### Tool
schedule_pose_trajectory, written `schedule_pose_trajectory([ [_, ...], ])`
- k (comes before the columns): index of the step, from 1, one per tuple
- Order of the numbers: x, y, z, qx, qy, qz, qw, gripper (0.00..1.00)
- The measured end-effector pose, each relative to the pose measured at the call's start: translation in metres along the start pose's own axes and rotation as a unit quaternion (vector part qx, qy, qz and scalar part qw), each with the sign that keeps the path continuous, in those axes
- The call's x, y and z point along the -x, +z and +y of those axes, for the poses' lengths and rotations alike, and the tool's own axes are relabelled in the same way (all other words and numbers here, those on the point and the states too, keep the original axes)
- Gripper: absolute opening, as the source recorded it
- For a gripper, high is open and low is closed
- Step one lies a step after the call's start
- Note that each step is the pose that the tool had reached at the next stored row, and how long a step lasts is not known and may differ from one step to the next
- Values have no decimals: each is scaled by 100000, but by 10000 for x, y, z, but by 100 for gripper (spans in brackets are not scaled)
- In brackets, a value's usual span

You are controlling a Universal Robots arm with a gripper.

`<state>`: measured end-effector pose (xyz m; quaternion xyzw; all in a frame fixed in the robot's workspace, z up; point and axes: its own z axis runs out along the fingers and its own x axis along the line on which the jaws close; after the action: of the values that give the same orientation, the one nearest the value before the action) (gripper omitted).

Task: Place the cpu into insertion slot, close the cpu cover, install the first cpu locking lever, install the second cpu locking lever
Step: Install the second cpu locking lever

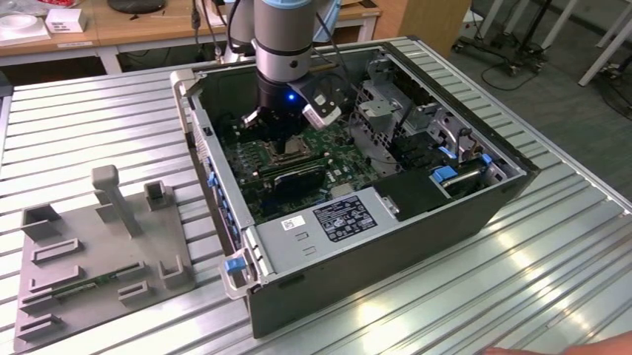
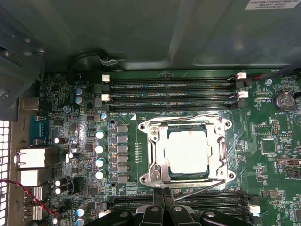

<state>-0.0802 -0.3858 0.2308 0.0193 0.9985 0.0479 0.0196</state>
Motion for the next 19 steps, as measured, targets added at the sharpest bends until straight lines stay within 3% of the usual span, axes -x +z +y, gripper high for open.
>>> schedule_pose_trajectory([
  [12,-28,79,-8,9,1,-6,100000,11],
  [19,-68,160,-18,6,1,-5,100000,11],
])
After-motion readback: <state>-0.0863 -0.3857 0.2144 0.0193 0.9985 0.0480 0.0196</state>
